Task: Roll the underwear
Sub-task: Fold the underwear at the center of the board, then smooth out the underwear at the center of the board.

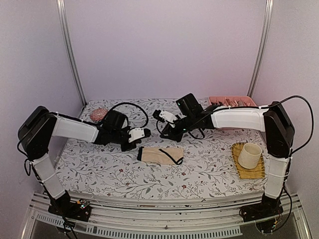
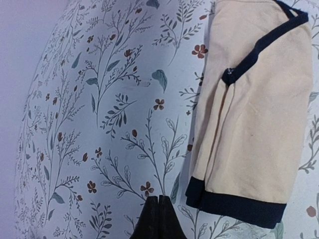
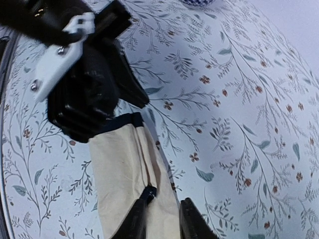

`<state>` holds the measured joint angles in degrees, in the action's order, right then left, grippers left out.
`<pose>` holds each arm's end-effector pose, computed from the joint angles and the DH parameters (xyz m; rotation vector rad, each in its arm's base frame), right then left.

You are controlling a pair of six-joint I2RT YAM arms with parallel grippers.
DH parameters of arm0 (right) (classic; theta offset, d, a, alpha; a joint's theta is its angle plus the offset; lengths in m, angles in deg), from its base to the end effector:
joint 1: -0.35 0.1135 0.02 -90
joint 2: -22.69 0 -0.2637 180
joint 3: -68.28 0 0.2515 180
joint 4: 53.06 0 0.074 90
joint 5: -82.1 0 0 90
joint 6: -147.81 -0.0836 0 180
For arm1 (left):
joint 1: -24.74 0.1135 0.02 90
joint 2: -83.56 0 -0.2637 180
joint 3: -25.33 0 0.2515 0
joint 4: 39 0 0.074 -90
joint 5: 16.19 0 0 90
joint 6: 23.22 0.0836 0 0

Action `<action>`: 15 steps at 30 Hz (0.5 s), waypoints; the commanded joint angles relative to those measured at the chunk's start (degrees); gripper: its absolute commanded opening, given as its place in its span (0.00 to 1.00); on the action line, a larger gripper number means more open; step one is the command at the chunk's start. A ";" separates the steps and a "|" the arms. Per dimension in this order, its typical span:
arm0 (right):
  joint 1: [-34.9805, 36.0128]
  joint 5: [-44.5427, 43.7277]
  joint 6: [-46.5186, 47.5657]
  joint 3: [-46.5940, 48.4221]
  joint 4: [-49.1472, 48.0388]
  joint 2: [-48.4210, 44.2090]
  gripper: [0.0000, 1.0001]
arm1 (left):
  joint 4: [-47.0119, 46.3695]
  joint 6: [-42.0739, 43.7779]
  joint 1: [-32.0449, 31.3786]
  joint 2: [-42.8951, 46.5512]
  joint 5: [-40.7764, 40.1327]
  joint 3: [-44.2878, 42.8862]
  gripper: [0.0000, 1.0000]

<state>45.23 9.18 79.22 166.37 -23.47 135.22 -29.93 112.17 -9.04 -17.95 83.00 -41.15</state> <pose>0.3194 0.3528 0.1874 -1.4149 1.8921 0.5501 0.3175 -0.2285 0.1186 1.5448 1.7439 -0.0865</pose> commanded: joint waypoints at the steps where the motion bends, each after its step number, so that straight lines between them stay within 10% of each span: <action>1: -0.05 11.22 -3.65 -2.25 -4.17 -0.09 0.07 | 8.93 -1.03 1.40 4.11 11.95 -2.94 0.00; 15: -1.15 23.51 -9.41 4.60 -0.88 12.19 0.04 | 31.68 0.02 2.28 -6.61 28.36 -15.75 0.00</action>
<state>44.88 29.00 71.44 168.30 -25.96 144.84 -5.62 112.60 -7.66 -19.70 108.48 -54.25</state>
